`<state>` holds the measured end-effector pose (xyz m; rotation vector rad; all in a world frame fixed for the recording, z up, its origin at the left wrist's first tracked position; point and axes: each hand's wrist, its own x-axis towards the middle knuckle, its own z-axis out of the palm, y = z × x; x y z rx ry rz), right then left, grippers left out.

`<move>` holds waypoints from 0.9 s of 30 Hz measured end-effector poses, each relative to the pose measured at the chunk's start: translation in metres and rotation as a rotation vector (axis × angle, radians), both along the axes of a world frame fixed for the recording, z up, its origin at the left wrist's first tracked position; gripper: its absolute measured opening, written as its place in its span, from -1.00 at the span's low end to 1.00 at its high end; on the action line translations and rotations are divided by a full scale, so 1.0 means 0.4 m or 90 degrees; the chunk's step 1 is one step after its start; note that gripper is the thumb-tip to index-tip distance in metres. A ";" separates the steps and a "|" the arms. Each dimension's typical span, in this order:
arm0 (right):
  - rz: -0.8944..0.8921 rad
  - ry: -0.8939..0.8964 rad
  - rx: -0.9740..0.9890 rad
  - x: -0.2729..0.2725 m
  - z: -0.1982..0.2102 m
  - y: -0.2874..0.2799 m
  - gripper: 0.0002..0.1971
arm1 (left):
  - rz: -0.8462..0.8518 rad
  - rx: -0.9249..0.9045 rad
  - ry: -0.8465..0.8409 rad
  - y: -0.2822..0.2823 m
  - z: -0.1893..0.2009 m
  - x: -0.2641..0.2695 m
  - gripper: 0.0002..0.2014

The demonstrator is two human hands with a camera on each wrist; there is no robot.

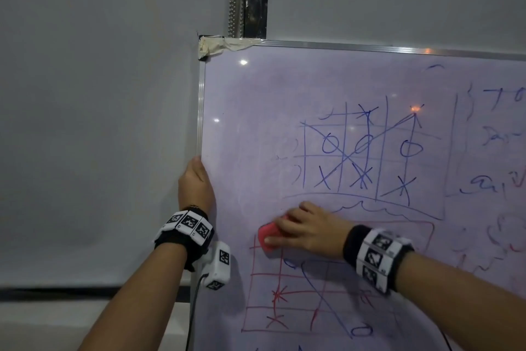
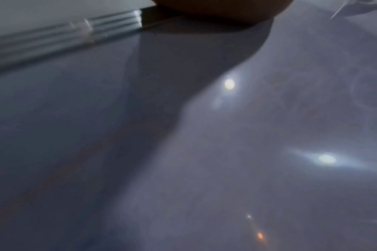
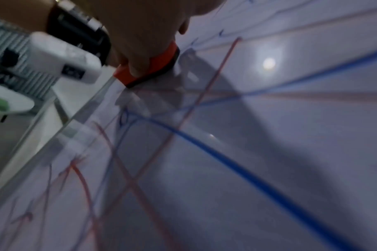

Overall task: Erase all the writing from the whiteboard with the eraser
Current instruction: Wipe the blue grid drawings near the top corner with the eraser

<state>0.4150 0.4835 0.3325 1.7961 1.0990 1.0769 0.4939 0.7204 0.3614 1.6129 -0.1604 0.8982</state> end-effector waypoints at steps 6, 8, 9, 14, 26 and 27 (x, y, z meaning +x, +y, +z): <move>0.052 -0.210 0.349 0.022 0.481 -0.060 -0.75 | 0.011 -0.001 0.014 -0.004 -0.002 0.005 -0.52; 0.062 -0.212 0.402 0.027 0.502 -0.056 -0.72 | 0.013 -0.003 0.017 -0.002 -0.001 0.004 -0.52; 0.074 -0.200 0.431 0.031 0.469 -0.043 -0.72 | 0.014 -0.002 0.017 -0.003 -0.003 0.004 -0.52; 0.097 0.027 0.255 0.000 0.061 -0.002 -0.78 | 0.025 -0.003 0.017 -0.008 0.001 -0.003 -0.52; 0.064 -0.170 0.417 0.042 0.454 0.007 -0.76 | 0.023 -0.005 0.033 -0.013 0.006 -0.013 -0.55; 0.064 -0.183 0.434 0.044 0.448 0.014 -0.75 | 0.021 -0.006 0.031 -0.013 0.005 -0.011 -0.55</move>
